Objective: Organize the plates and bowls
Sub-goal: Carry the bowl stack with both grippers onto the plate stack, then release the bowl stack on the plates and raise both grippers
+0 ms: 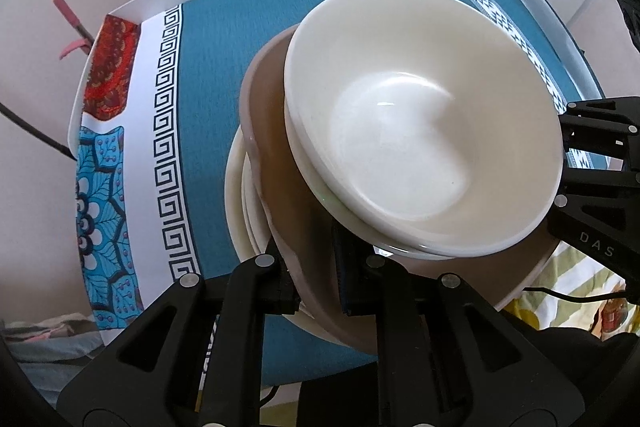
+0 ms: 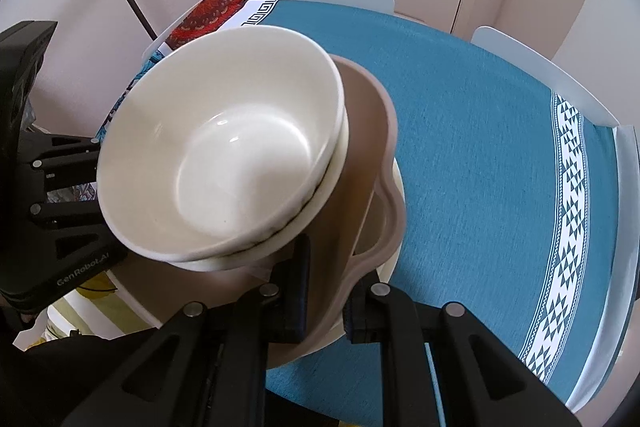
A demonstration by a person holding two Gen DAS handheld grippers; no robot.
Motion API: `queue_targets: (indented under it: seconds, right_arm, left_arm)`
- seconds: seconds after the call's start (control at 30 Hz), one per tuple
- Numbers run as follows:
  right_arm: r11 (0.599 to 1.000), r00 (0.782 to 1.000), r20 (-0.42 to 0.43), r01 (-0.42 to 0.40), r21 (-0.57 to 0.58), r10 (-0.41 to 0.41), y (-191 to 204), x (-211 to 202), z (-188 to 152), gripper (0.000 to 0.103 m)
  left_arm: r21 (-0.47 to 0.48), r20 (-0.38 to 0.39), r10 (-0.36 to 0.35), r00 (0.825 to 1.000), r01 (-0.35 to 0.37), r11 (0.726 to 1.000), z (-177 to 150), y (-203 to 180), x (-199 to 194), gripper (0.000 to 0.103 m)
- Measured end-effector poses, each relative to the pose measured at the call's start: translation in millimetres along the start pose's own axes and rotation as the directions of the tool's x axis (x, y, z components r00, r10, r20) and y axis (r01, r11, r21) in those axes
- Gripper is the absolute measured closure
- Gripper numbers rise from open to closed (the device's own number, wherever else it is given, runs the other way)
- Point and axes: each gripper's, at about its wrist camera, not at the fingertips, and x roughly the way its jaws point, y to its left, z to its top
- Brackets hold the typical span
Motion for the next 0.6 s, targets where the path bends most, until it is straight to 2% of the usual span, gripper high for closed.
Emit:
queue_targets:
  seconds: [0.17,0.23,0.3,0.5,0.6]
  right_arm:
    - [1.0,0.998,-0.068,-0.018,-0.01,0.017,0,2,6,0.09]
    - [1.0,0.995,-0.097,-0.028,-0.012,0.027,0,4,9,0.083]
    - [0.999,0.991,-0.125,-0.045,-0.009,0.043,0,4,11,0.081]
    - [0.998,0.985,-0.165,-0.061,0.005,0.061,4,3,13,0.076]
    - [0.998,0.983,-0.172,-0.058,0.011,0.059,6,-2,13,0.072]
  left_arm:
    - [0.057,-0.08,0.003,0.997,0.001,0.998,8,-4,4,0.084]
    - [0.079,-0.114,-0.009,0.993,0.018,0.997,12,-5,5,0.083]
    - [0.101,-0.14,-0.016,0.99,0.03,0.994,14,-6,6,0.082]
    - [0.146,-0.18,-0.03,0.983,0.057,0.988,19,-6,3,0.077]
    - [0.165,-0.191,-0.074,0.979,0.106,0.981,18,-8,-7,0.059]
